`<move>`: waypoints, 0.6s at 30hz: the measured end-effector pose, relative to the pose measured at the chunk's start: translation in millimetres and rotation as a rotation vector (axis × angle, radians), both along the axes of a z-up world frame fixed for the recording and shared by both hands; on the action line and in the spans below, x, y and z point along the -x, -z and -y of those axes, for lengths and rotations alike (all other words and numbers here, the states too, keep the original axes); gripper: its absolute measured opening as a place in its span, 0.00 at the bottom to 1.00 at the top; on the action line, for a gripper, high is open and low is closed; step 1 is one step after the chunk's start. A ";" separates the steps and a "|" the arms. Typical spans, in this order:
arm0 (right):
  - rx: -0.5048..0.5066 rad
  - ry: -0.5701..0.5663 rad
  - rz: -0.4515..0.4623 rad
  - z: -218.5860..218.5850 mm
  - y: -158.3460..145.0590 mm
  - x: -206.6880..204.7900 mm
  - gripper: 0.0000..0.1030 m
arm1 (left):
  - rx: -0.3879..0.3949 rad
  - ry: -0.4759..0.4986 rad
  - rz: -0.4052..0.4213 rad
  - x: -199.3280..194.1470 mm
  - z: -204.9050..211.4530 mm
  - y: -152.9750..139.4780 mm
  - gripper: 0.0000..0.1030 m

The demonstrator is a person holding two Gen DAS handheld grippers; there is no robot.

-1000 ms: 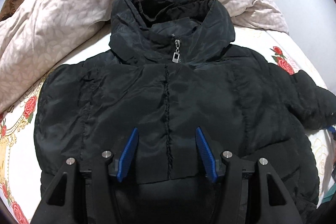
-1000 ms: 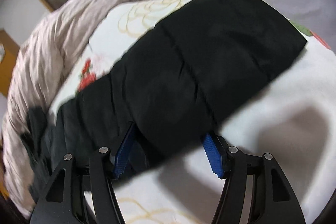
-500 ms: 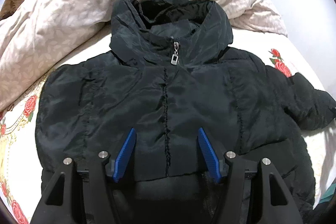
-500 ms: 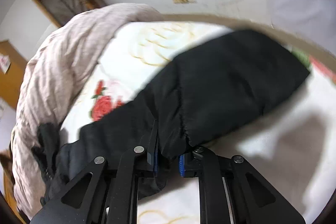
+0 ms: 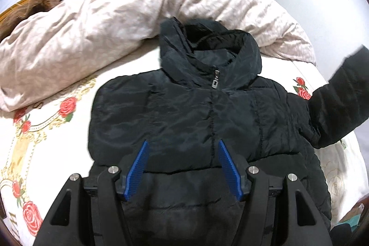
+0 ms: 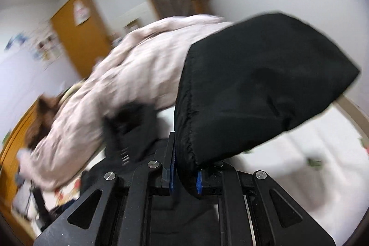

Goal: Fold large clothes
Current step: 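Fold the sleeve across the jacket body with the right tool, release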

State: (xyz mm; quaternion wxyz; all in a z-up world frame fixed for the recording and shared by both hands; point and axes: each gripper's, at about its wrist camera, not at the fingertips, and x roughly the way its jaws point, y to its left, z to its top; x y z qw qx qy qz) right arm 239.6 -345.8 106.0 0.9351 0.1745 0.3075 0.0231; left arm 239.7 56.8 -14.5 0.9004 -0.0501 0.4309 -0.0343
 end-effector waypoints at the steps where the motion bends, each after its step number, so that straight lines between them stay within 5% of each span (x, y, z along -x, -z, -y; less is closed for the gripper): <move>1: 0.006 -0.044 -0.009 -19.1 1.8 -5.3 0.13 | 0.002 -0.007 0.002 3.1 -4.3 -1.6 0.62; 8: 0.039 -0.256 -0.133 -120.7 57.7 -45.4 0.16 | 0.022 -0.078 -0.008 20.1 -44.8 -1.8 0.62; 11: 0.051 -0.307 -0.202 -150.9 96.0 -63.3 0.26 | 0.032 -0.106 -0.012 24.4 -59.6 1.2 0.62; 15: 0.036 -0.376 -0.295 -173.3 138.4 -72.9 0.62 | 0.053 -0.126 -0.021 27.3 -71.3 6.8 0.62; 18: 0.090 -0.407 -0.347 -191.0 155.5 -73.4 0.65 | 0.071 -0.122 -0.029 23.6 -71.5 9.0 0.62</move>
